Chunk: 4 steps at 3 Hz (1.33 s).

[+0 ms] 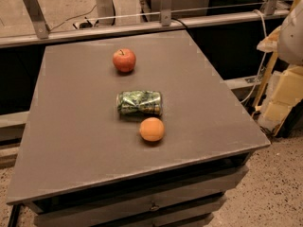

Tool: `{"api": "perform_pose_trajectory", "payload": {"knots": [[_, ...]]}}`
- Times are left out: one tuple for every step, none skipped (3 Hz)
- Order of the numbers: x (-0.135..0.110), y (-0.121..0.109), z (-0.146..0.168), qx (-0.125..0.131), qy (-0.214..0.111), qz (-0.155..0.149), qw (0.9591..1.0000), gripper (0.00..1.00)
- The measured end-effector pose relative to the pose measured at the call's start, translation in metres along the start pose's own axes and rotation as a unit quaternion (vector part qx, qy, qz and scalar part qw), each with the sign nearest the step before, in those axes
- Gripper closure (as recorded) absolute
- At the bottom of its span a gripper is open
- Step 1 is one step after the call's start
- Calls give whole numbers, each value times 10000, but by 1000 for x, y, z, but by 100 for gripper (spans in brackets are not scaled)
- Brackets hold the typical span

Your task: Pick orange

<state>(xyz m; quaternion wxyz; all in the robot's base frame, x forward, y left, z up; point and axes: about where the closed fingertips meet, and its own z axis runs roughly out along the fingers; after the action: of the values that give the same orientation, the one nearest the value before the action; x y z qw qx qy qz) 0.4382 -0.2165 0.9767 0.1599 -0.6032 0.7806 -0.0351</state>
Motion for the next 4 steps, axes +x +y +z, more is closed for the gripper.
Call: {"api": "perform_pose_trajectory", "payload": {"knots": [[0, 0, 0, 0, 0, 0, 10000, 0], [-16, -6, 3, -93, -52, -594, 9982, 0], [-74, -14, 13, -343, -523, -1970, 9784, 0], [-85, -17, 14, -298, -657, -2603, 9628, 0]]}}
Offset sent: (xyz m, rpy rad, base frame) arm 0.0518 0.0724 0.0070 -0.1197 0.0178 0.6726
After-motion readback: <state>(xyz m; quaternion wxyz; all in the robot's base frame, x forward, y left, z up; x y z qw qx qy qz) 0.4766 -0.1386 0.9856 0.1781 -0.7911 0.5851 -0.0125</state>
